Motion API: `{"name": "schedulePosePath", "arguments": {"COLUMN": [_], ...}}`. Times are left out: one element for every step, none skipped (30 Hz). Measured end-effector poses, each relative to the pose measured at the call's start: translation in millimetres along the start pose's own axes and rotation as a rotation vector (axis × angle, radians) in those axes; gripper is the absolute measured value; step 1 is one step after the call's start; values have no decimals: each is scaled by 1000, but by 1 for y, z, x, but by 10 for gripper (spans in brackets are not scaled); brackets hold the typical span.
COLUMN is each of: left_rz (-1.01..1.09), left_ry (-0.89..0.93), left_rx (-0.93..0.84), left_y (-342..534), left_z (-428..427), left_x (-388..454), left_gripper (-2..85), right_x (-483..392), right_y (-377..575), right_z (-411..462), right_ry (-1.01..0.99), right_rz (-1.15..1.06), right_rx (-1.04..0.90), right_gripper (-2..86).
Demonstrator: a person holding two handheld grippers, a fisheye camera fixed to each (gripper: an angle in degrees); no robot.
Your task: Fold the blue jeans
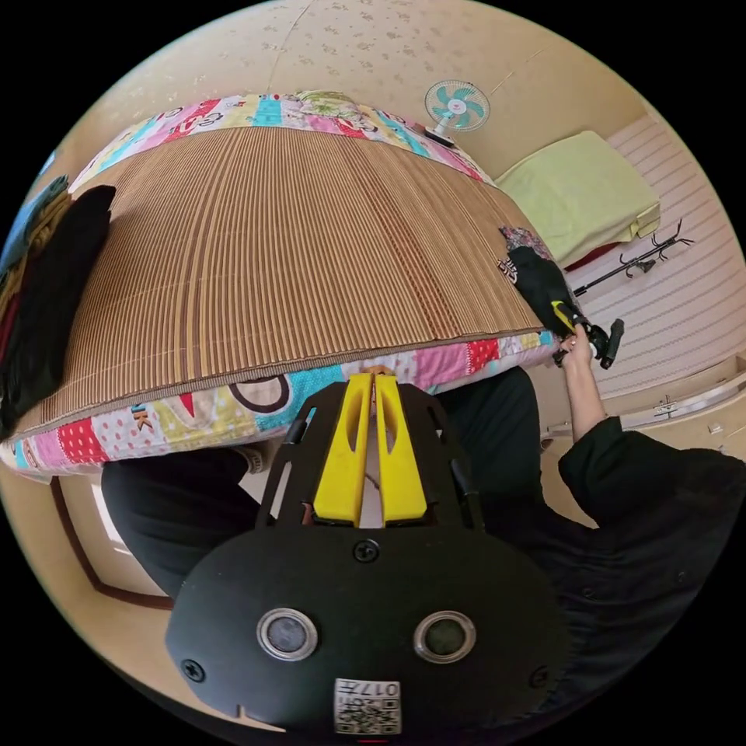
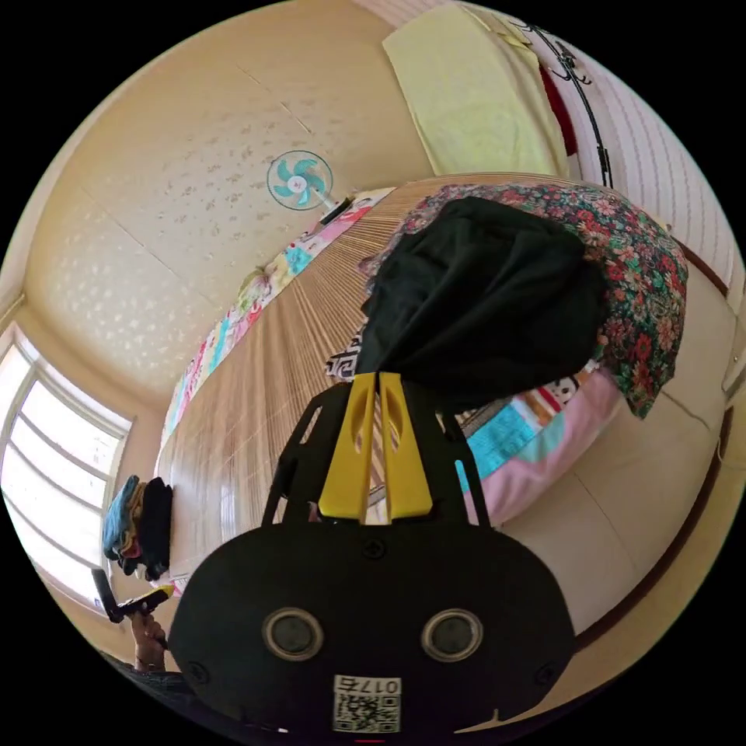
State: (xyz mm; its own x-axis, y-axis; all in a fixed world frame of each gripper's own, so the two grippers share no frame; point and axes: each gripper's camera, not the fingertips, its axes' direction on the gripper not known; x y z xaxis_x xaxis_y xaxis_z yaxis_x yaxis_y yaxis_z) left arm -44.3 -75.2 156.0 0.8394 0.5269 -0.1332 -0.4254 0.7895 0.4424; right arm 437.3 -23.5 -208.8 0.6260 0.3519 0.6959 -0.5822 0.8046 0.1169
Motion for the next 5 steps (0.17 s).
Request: {"name": "schedulePosePath", "arguments": {"left_rz": [-34, -50, -76, -88, -88], "left_ry": [23, 38, 63, 79, 84], "left_rx": [-6, -9, -21, -35, -40], "left_y": [1, 1, 0, -3, -5], "left_z": [4, 7, 12, 17, 19], "left_x": [-10, -15, -23, -28, -30], "left_gripper": [-10, -10, -10, -9, -9], "right_x": [-36, -72, -90, -122, -151], "right_y": [25, 51, 65, 95, 121], "right_z": [8, 20, 27, 40, 50], "right_ry": [-53, -113, -156, -283, -421], "right_rz": [-55, -136, -177, -262, -350], "right_rx": [-47, -126, -173, -275, -383], "right_gripper": [15, 13, 13, 12, 13]}}
